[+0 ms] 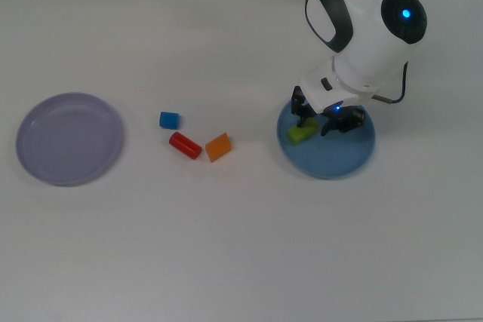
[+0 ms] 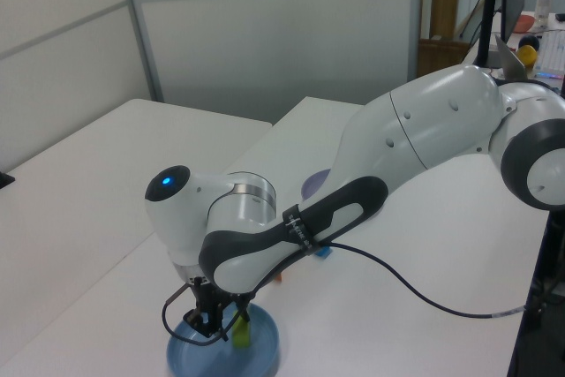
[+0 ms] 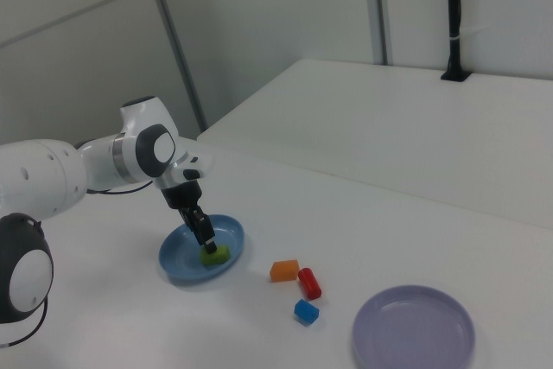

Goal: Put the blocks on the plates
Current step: 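Carry the green block onto the light blue plate and release, then move the gripper back and grasp the orange block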

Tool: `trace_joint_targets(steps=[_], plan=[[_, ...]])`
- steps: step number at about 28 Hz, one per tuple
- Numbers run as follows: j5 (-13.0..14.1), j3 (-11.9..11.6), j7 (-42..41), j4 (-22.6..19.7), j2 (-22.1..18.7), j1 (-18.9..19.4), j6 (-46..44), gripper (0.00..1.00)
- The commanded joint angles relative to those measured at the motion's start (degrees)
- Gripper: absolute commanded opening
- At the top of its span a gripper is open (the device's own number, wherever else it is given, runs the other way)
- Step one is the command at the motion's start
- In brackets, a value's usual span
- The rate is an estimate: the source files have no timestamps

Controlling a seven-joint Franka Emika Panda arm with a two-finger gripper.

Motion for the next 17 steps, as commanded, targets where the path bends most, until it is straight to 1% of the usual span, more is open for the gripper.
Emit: trace_joint_targets(steps=[1,6,11,12,17], plan=[[-1.01,-0.35,-0.29,-1.31,-1.08,0.27,1.1,1.0],[-0.22,-0.87,-0.21,-1.13,-2.48,-0.87,1.02,1.0],[-0.31,-1.05,-3.71,-1.04,-3.1,-3.77,0.93,1.0],[-0.13,-1.14,-5.55,-1.13,-3.1,-5.25,0.67,1.0],[0.13,-1.05,-6.36,-0.34,-3.1,-10.71,0.49,1.0]])
